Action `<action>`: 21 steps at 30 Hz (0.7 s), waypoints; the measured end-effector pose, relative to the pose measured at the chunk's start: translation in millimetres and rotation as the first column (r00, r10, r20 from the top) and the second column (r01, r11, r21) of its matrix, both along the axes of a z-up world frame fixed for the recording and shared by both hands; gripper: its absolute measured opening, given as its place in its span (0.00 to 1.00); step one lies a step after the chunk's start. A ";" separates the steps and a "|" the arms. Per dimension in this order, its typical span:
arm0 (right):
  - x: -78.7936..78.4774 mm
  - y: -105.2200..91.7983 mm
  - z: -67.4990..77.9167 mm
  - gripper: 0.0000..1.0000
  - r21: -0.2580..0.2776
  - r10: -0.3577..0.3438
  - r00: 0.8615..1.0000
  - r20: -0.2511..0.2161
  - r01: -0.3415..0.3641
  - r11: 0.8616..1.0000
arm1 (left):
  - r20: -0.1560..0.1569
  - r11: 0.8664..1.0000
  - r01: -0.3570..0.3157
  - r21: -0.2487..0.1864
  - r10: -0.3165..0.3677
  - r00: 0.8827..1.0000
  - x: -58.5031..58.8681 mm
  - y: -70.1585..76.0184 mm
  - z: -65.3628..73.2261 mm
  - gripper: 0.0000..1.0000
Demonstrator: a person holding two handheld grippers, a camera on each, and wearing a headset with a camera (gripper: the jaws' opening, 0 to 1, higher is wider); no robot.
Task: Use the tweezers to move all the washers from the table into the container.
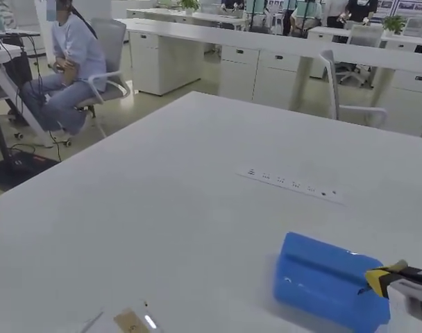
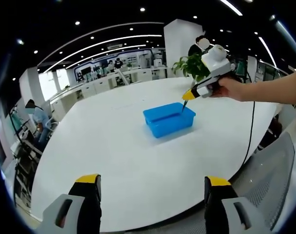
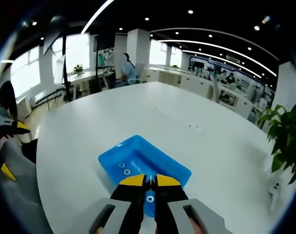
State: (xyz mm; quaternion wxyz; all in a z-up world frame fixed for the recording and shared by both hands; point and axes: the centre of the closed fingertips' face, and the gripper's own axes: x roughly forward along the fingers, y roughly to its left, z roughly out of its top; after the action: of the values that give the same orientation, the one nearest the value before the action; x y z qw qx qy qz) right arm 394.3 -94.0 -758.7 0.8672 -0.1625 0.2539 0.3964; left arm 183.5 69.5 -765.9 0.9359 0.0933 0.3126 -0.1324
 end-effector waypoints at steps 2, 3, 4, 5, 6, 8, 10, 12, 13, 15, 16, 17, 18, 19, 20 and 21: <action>-9.2 -0.8 8.3 0.03 -0.025 0.031 0.999 0.013 -0.030 0.999 | 0.004 1.000 0.007 0.002 -0.007 1.000 1.4 -0.2 2.0 0.88; -11.8 -2.1 11.5 0.02 -0.050 0.053 0.998 0.035 -0.051 0.997 | 0.007 1.000 0.011 0.004 -0.011 1.000 2.1 -0.5 3.4 0.87; -17.0 -3.1 15.4 0.02 -0.076 0.083 0.995 0.061 -0.079 0.994 | 0.014 1.000 0.015 0.005 -0.016 1.000 3.4 -0.9 5.8 0.86; -21.5 -3.4 16.5 0.02 -0.090 0.101 0.993 0.063 -0.095 0.991 | 0.017 1.000 0.018 0.005 -0.018 1.000 4.2 -1.3 7.4 0.85; -25.5 -4.2 17.5 0.02 -0.096 0.107 0.992 0.059 -0.101 0.990 | 0.025 1.000 0.022 0.003 -0.022 0.999 5.4 -2.0 9.8 0.85; -34.5 -5.6 19.7 0.02 -0.103 0.121 0.991 0.055 -0.115 0.988 | 0.030 1.000 0.028 0.002 -0.028 0.999 6.5 -3.1 12.2 0.84; -41.7 -7.7 20.8 0.02 -0.117 0.137 0.989 0.053 -0.130 0.985 | 0.035 0.999 0.036 0.005 -0.036 0.999 7.4 -4.1 14.4 0.84; -49.9 -9.7 20.4 0.02 -0.158 0.163 0.985 0.063 -0.152 0.976 | 0.040 0.999 0.043 0.010 -0.043 0.998 7.6 -4.9 16.9 0.84; -55.6 -10.7 18.6 0.02 -0.180 0.179 0.982 0.057 -0.166 0.970 | 0.039 0.999 0.046 0.013 -0.047 0.998 7.5 -5.1 17.8 0.84; -68.9 -9.9 13.8 0.02 -0.216 0.220 0.975 0.035 -0.208 0.954 | 0.042 0.999 0.048 0.018 -0.049 0.998 7.6 -4.4 19.7 0.84; -74.4 -9.8 10.9 0.02 -0.234 0.239 0.971 0.023 -0.227 0.945 | 0.043 0.999 0.047 0.019 -0.048 0.998 7.8 -4.0 20.5 0.84; -82.1 -9.5 5.2 0.02 -0.256 0.264 0.965 0.001 -0.255 0.932 | 0.044 0.999 0.046 0.018 -0.047 0.998 8.0 -3.6 21.5 0.83; -81.1 -10.0 0.5 0.03 -0.272 0.276 0.961 -0.009 -0.268 0.924 | 0.044 0.999 0.045 0.017 -0.045 0.998 8.0 -3.6 22.3 0.83; -81.1 -10.7 -3.6 0.03 -0.293 0.291 0.957 -0.012 -0.282 0.914 | 0.046 0.999 0.044 0.016 -0.045 0.998 8.0 -4.0 23.1 0.83; -86.2 -11.4 -10.9 0.02 -0.321 0.320 0.947 -0.029 -0.312 0.894 | 0.049 0.999 0.044 0.016 -0.045 0.998 8.0 -4.3 23.8 0.84; -88.4 -11.2 -13.3 0.03 -0.323 0.325 0.945 -0.040 -0.320 0.891 | 0.052 0.999 0.042 0.016 -0.043 0.998 8.1 -4.6 24.6 0.84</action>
State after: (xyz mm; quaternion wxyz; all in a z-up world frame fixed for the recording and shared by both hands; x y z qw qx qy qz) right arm 306.0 -105.2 -772.0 0.7524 -0.3459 0.2787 0.4864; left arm 191.6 64.9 -741.3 0.9401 0.1104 0.2870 -0.1473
